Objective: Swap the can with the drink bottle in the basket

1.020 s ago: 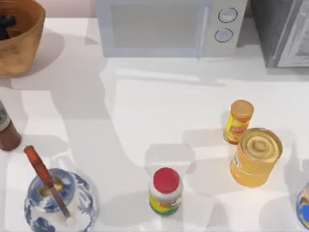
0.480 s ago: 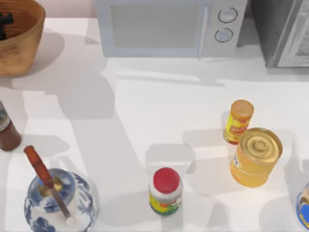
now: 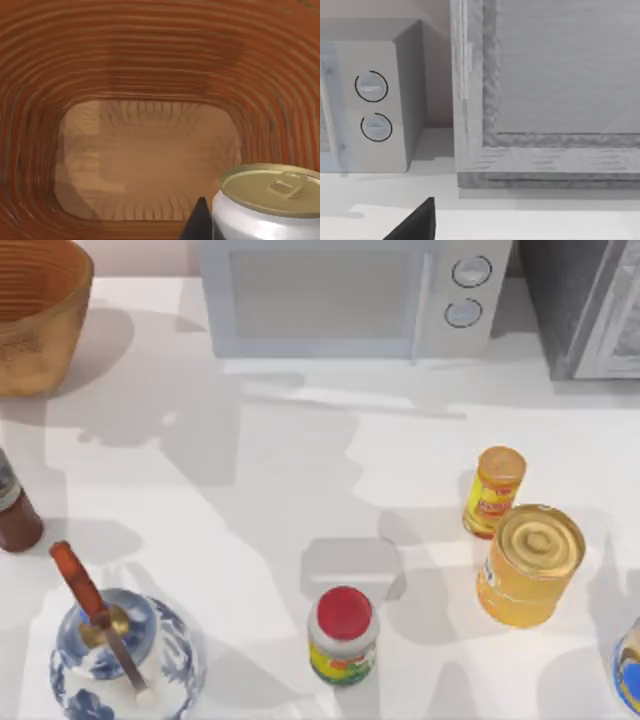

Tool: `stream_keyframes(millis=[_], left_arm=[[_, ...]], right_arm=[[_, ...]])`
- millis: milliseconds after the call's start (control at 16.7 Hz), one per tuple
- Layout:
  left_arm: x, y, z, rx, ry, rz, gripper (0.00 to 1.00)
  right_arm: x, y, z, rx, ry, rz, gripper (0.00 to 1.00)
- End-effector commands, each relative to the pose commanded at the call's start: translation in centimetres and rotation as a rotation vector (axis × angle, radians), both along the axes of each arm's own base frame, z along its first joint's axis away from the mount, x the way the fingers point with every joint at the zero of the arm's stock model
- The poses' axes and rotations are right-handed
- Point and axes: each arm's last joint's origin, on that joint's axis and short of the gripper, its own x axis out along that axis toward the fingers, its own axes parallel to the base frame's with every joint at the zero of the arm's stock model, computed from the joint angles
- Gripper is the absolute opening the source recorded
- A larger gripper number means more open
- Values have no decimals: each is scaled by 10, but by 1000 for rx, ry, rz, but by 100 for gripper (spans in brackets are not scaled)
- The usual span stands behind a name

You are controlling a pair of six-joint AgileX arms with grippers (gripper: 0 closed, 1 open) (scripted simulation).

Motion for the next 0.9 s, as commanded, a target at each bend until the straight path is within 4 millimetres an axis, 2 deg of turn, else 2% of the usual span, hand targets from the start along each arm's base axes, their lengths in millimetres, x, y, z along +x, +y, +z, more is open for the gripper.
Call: stream_keyframes(millis=[120, 240, 420, 540, 660, 780, 900], left_arm=[[-41, -15, 25, 37, -100, -3, 0], [-87, -30, 42, 70, -204, -5, 0], [-161, -50, 47, 106, -361, -2, 0], [-208, -59, 37, 119, -462, 5, 0], [-249, -66, 18, 124, -557, 15, 0], [-282, -71, -8, 123, -641, 26, 0], [-304, -74, -36, 116, -714, 36, 0]], right_arm=[[0, 0, 0, 0, 0, 0, 100], [0, 0, 0, 0, 0, 0, 100], [0, 0, 0, 0, 0, 0, 100], [0, 0, 0, 0, 0, 0, 100], [0, 0, 0, 0, 0, 0, 100], [0, 0, 0, 0, 0, 0, 100], [0, 0, 0, 0, 0, 0, 100]])
